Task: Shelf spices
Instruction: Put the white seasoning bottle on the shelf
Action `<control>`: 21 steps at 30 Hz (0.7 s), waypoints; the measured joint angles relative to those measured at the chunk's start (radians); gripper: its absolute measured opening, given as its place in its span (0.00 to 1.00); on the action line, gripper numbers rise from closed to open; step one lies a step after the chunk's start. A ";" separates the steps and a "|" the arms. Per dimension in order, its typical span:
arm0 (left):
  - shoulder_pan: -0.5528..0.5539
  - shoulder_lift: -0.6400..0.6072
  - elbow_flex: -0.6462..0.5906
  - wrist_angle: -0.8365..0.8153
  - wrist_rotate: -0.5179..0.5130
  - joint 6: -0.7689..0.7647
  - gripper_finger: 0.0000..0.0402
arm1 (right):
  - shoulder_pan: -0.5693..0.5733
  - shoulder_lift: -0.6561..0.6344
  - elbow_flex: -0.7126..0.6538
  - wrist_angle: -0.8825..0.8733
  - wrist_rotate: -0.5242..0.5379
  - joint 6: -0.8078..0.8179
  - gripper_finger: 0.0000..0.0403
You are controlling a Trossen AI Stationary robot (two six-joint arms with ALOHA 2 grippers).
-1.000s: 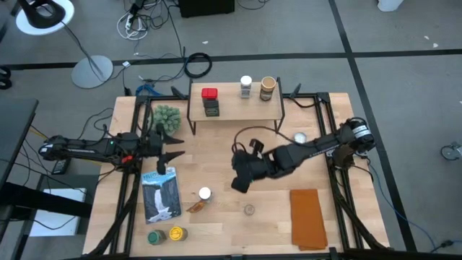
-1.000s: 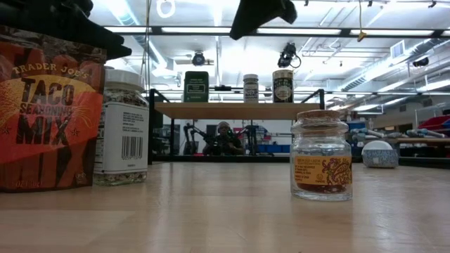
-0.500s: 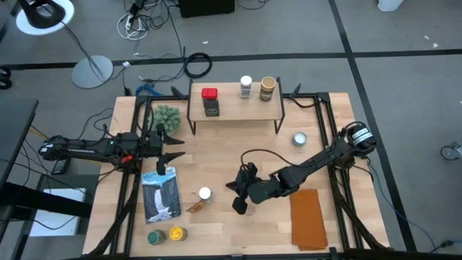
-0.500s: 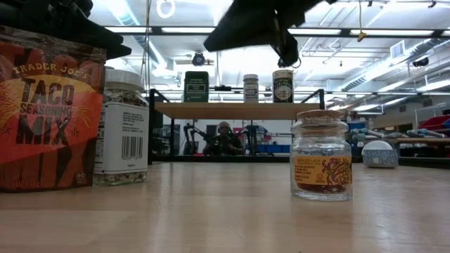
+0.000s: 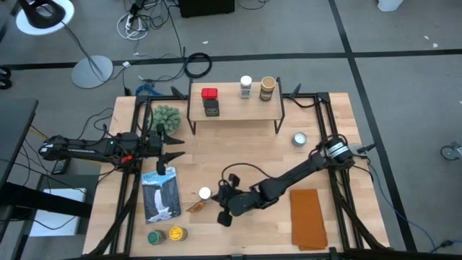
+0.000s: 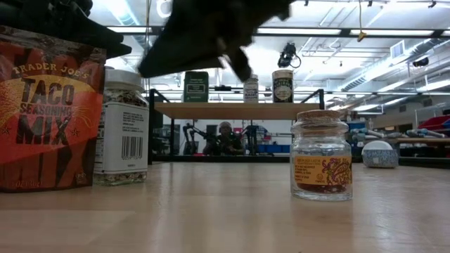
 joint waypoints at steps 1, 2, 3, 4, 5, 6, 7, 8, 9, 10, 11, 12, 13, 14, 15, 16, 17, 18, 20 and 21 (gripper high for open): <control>0.000 0.000 0.000 0.002 0.000 0.000 0.51 | -0.003 0.017 0.018 0.005 -0.001 -0.006 0.00; 0.000 0.000 0.000 0.003 0.000 0.000 0.51 | -0.007 0.035 0.034 0.003 -0.005 -0.010 0.00; 0.000 0.000 0.000 0.008 0.000 0.000 0.51 | -0.013 0.054 0.050 0.003 -0.016 -0.010 0.00; 0.000 0.000 0.000 0.011 0.000 0.000 0.51 | -0.017 0.070 0.062 0.002 -0.035 -0.010 0.00; 0.000 0.000 0.000 0.007 0.000 0.000 0.51 | -0.022 0.086 0.074 -0.003 -0.057 -0.007 0.00; 0.000 0.000 0.000 0.009 0.000 0.000 0.51 | -0.028 0.101 0.086 -0.003 -0.083 -0.001 0.00; 0.000 0.000 0.000 0.010 0.000 0.000 0.51 | -0.032 0.112 0.094 0.000 -0.103 0.003 0.00; 0.000 0.000 0.000 0.007 0.000 0.000 0.51 | -0.034 0.124 0.104 -0.003 -0.108 0.005 0.00; 0.000 0.000 0.000 0.009 0.000 0.000 0.51 | -0.035 0.133 0.111 0.001 -0.105 0.005 0.00; 0.000 0.000 0.000 0.010 0.000 0.000 0.51 | -0.035 0.136 0.112 -0.012 -0.091 0.005 0.00; 0.000 0.000 0.000 0.011 0.000 0.000 0.51 | -0.037 0.136 0.112 -0.031 -0.069 0.005 0.00; 0.000 0.000 0.000 0.015 0.000 0.000 0.51 | -0.038 0.136 0.113 -0.052 -0.039 0.008 0.00; 0.000 0.000 0.000 0.015 0.000 0.000 0.51 | -0.038 0.135 0.115 -0.082 -0.001 0.014 0.00; 0.000 0.000 0.000 0.015 0.000 0.000 0.51 | -0.039 0.134 0.114 -0.115 0.041 0.023 0.00; 0.000 0.000 0.000 0.016 0.000 0.000 0.51 | -0.042 0.132 0.113 -0.141 0.083 0.026 0.00; 0.000 0.000 0.000 0.016 0.000 0.000 0.51 | -0.046 0.131 0.113 -0.153 0.124 0.026 0.00; 0.000 0.000 0.000 0.015 0.000 0.000 0.51 | -0.049 0.129 0.113 -0.153 0.158 0.026 0.00; 0.000 0.000 0.000 0.016 0.000 0.000 0.51 | -0.052 0.126 0.113 -0.150 0.183 0.027 0.00; 0.000 0.000 0.000 0.015 0.000 0.000 0.51 | -0.057 0.124 0.114 -0.146 0.186 0.027 0.00; 0.000 0.000 0.000 0.016 0.000 0.000 0.51 | -0.059 0.124 0.114 -0.149 0.172 0.027 0.00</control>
